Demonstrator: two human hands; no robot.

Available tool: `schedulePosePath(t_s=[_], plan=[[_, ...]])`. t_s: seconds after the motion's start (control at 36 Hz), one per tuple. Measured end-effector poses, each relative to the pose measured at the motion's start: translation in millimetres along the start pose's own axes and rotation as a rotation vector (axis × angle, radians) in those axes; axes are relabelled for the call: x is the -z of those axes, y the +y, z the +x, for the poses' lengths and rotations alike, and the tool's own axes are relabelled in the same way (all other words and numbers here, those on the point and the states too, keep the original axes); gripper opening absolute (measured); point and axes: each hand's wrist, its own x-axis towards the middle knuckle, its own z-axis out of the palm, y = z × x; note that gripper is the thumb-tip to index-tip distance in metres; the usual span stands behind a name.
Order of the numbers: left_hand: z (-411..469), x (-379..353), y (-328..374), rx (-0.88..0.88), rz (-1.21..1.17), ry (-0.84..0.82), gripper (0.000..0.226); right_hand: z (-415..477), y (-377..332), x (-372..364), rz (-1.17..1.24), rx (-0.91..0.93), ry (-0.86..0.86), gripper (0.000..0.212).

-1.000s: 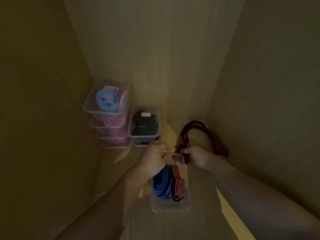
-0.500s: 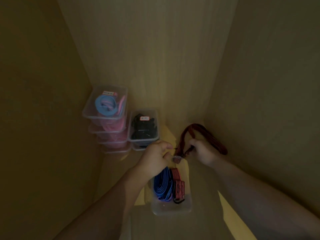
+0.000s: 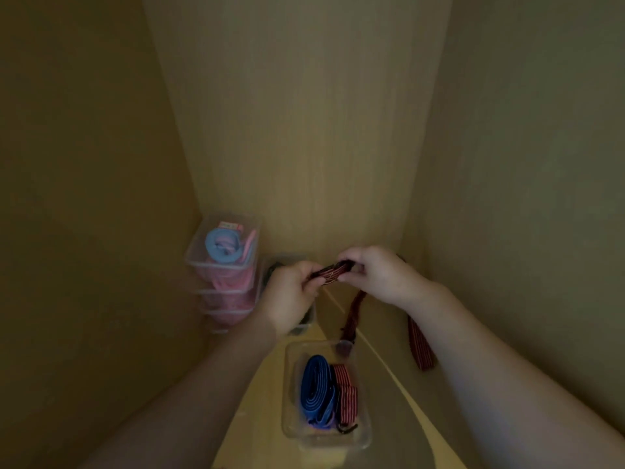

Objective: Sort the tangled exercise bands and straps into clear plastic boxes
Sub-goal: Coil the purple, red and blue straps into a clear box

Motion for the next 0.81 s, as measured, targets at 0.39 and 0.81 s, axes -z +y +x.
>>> schedulePosePath(t_s=[0.39,0.81], plan=[[0,34,25,0.097,-0.077,-0.063,0.019,16,-27,15,0.0,0.054,0.064,0.01],[5,39,36,0.162,-0.278,-0.102,0.034,10,-38,-4,0.151,0.08,0.004,0.04]])
